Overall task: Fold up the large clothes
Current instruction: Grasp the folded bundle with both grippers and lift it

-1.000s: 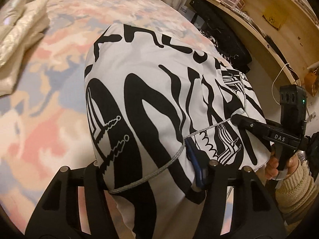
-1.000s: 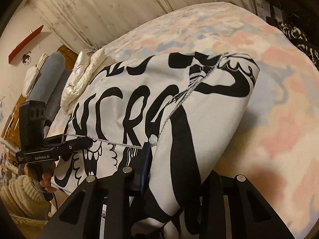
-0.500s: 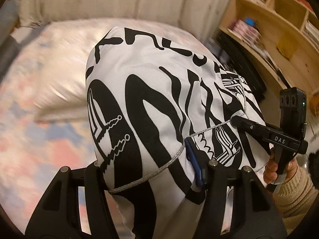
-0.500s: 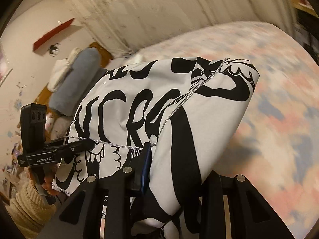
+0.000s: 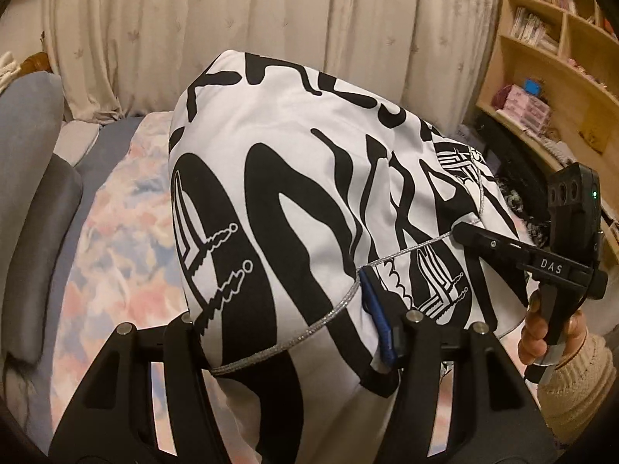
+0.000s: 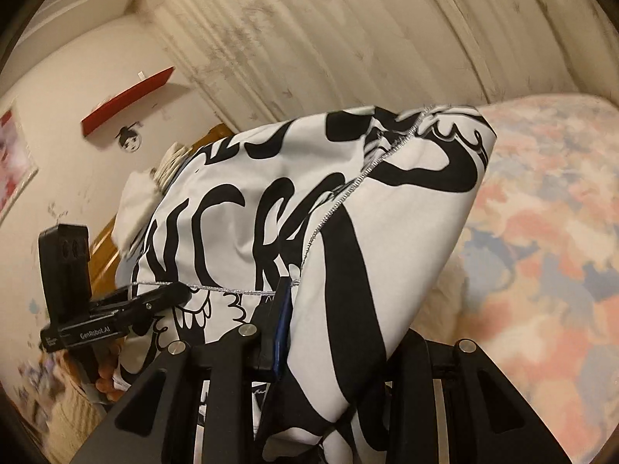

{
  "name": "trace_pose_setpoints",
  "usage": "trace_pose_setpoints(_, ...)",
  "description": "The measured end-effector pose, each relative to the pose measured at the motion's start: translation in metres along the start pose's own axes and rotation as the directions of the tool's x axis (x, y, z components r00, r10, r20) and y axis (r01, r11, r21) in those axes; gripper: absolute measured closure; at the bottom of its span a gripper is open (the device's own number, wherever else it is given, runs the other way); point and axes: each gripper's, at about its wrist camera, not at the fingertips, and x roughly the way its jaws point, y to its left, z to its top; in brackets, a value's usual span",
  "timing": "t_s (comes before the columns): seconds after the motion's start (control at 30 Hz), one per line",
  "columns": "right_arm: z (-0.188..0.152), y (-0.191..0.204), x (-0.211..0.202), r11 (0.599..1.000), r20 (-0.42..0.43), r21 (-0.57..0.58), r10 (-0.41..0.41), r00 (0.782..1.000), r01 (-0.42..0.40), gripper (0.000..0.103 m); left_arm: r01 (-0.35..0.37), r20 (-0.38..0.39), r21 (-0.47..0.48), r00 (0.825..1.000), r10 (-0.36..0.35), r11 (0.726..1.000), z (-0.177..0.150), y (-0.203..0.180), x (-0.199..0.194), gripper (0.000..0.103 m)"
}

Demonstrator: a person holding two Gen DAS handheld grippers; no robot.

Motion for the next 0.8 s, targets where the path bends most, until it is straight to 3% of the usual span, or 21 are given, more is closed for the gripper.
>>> trace_pose_setpoints(0.1, 0.005, -0.021, 0.060, 0.998, -0.047, 0.064, -0.014, 0.999, 0.017, 0.075, -0.003, -0.059, 0.001, 0.998, 0.003, 1.000, 0.011, 0.025, 0.061, 0.047)
trace_pose_setpoints(0.2, -0.016, -0.056, 0.121, 0.990, -0.139, 0.132, -0.038, 0.989, 0.057, 0.074, -0.022, -0.165, -0.004, 0.986, 0.021, 1.000, -0.004, 0.043, 0.127, 0.046)
trace_pose_setpoints(0.27, -0.029, -0.075, 0.141, 0.984, -0.135, 0.167, -0.033, 0.990, 0.056, 0.067, -0.016, -0.189, -0.065, 0.982, 0.004, 0.998, -0.020, 0.062, 0.155, 0.038)
trace_pose_setpoints(0.33, -0.039, -0.084, 0.150, 0.983, -0.124, 0.183, 0.002, 0.992, 0.021, 0.062, 0.038, -0.164, -0.134, 0.985, -0.060, 0.990, -0.036, 0.075, 0.163, 0.032)
trace_pose_setpoints(0.4, -0.050, -0.082, 0.145, 0.986, -0.120, 0.167, 0.002, 0.993, 0.018, 0.057, 0.052, -0.150, -0.144, 0.986, -0.073, 0.988, -0.042, 0.081, 0.169, 0.028)
trace_pose_setpoints(0.63, -0.038, -0.063, 0.142, 0.993, -0.165, 0.069, -0.087, 0.982, 0.100, 0.035, 0.010, -0.144, -0.131, 0.989, -0.029, 0.991, -0.053, 0.074, 0.157, 0.024)
trace_pose_setpoints(0.8, -0.007, -0.047, 0.112, 0.984, -0.170, 0.018, -0.174, 0.970, 0.180, 0.035, -0.051, -0.181, -0.118, 0.983, 0.029, 0.992, -0.054, 0.051, 0.121, 0.024)
